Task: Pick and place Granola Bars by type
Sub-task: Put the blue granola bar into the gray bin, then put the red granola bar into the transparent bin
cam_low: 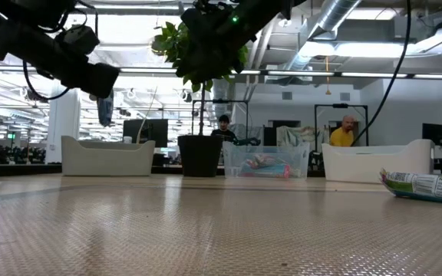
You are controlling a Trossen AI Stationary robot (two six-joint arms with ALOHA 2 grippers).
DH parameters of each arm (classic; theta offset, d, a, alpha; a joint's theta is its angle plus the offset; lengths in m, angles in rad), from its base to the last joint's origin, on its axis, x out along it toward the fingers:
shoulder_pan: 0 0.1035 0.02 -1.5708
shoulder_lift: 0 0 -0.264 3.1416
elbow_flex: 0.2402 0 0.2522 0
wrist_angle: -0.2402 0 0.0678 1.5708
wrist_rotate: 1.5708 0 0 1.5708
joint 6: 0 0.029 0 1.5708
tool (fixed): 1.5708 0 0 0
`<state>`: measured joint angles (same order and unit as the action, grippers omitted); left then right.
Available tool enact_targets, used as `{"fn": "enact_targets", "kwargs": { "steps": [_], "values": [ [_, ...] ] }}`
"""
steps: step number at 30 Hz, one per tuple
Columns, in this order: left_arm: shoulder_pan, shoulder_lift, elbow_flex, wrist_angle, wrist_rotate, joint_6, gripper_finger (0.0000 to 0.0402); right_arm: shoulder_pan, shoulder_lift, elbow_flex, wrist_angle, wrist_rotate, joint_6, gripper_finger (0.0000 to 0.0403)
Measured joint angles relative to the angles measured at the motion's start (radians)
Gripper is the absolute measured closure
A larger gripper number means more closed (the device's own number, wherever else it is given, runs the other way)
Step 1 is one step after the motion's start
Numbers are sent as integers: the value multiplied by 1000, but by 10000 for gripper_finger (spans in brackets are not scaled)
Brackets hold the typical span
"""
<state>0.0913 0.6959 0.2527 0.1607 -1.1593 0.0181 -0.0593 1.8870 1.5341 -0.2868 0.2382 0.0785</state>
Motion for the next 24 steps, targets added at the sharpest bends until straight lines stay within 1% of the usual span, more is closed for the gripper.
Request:
{"fn": "enact_targets", "kwargs": {
  "steps": [3, 9, 15, 20, 24],
  "values": [
    [13, 0, 0, -33, -9, -2, 322, 0, 0, 0, -1, 0, 0, 148],
    [38, 0, 0, -90, 0, -15, 251, 0, 0, 0, -1, -1, 0, 148],
    [57, 0, 0, -110, 3, -81, 189, 0, 0, 0, -7, -4, 0, 148],
    [58, 0, 0, -110, 49, -96, 170, 0, 0, 0, -45, -5, 0, 148],
    [58, -2, 0, -110, 125, -119, 168, 1, 0, 0, -77, -5, -6, 148]
  ]
}}
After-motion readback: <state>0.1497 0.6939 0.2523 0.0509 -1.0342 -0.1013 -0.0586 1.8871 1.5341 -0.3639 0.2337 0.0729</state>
